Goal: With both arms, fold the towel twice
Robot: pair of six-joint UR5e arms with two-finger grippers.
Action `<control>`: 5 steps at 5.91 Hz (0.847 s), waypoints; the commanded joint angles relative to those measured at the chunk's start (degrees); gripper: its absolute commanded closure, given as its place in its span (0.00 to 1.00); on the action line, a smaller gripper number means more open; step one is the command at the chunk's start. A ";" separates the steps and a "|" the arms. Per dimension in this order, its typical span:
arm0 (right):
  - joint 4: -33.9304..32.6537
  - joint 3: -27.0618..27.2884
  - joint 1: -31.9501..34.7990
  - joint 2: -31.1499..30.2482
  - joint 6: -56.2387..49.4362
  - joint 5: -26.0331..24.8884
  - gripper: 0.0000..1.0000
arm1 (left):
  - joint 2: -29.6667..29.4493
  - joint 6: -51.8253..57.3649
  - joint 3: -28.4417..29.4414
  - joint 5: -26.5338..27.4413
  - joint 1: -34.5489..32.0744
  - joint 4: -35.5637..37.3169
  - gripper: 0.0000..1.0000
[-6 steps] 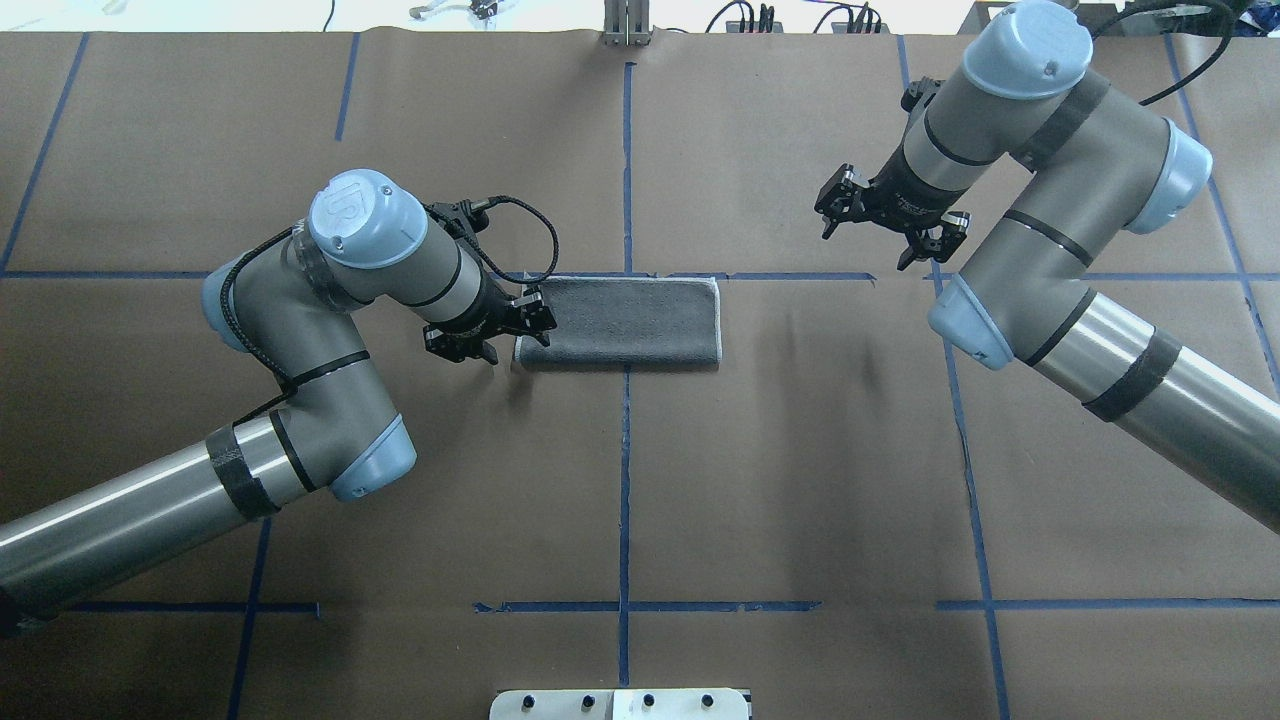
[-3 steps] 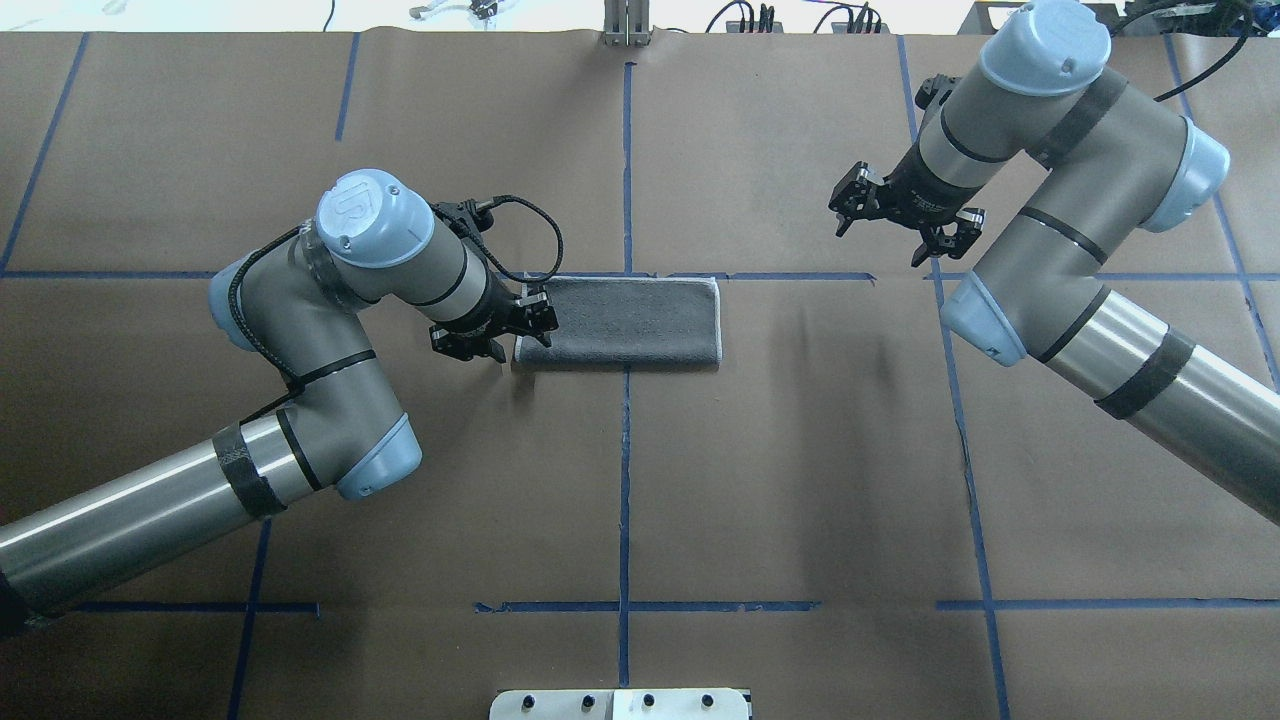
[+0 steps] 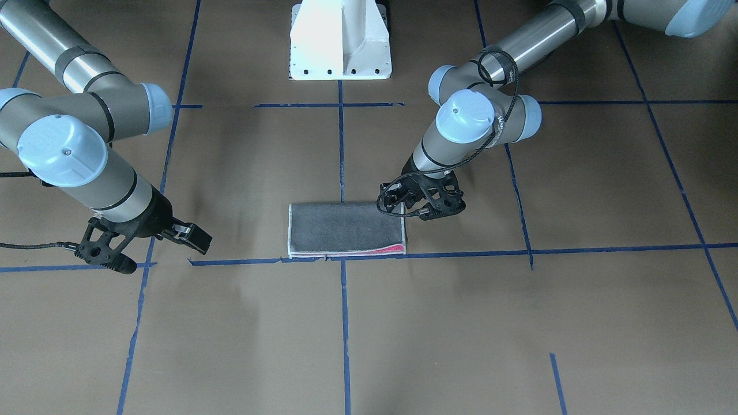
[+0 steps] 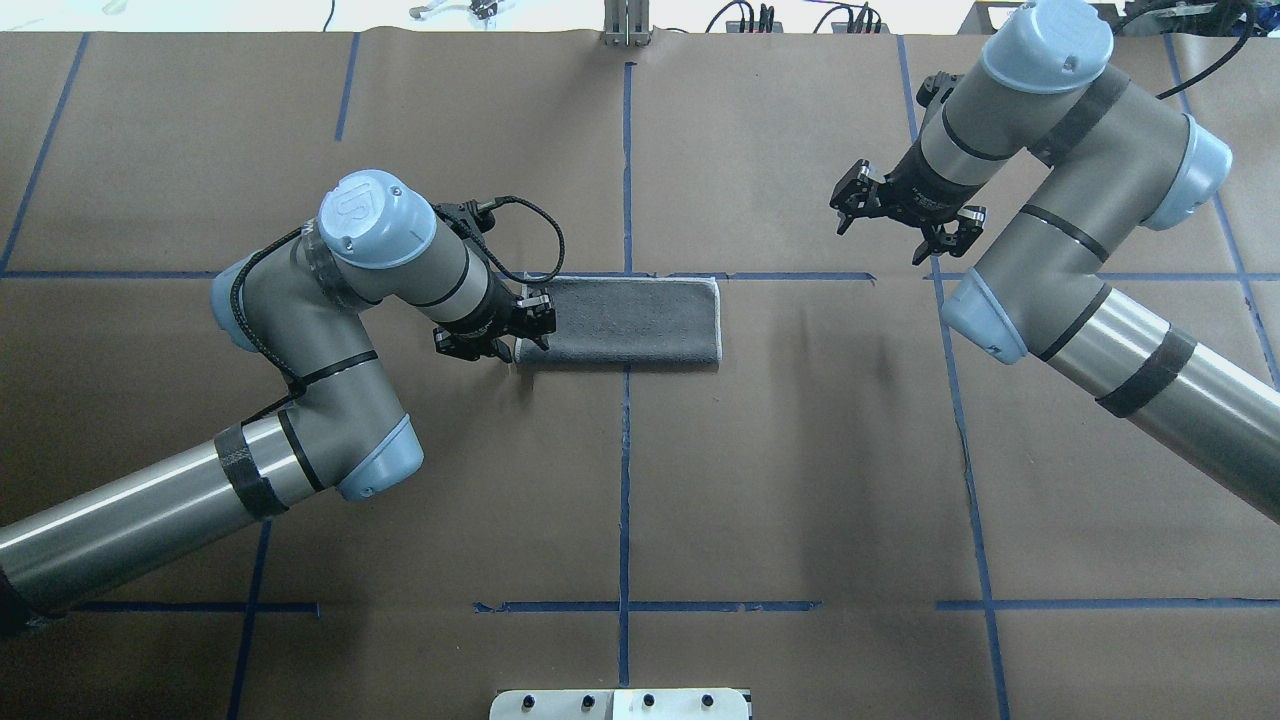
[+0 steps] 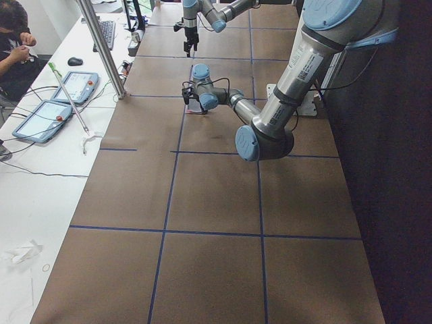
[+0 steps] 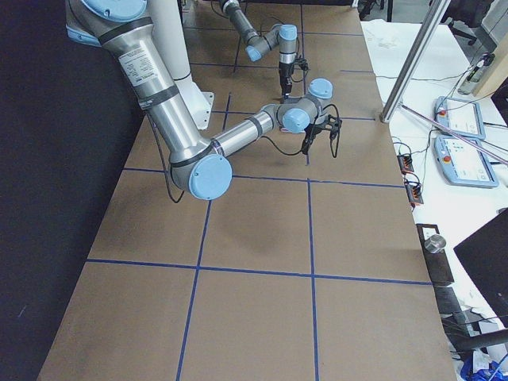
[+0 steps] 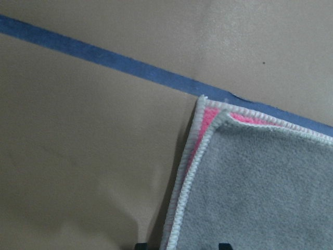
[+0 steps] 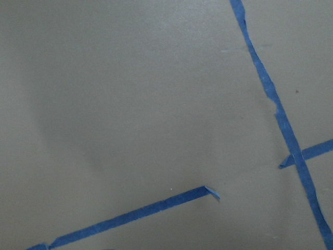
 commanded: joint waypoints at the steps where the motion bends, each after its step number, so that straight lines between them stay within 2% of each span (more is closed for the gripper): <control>1: -0.02 0.00 0.16 0.01 0.00 0.02 0.00 | 0.00 -0.06 0.00 0.09 0.40 0.00 0.49; 3: -0.02 0.00 0.25 0.01 -0.09 0.02 0.00 | 0.08 -0.06 0.09 0.44 0.84 0.18 0.50; 4: -0.02 0.09 0.43 0.09 -0.09 0.02 0.00 | 0.00 -0.15 0.35 0.70 0.93 0.18 0.60; 5: -0.02 0.09 0.43 0.10 -0.09 0.02 0.00 | -0.35 -0.24 0.35 0.79 0.93 0.27 0.65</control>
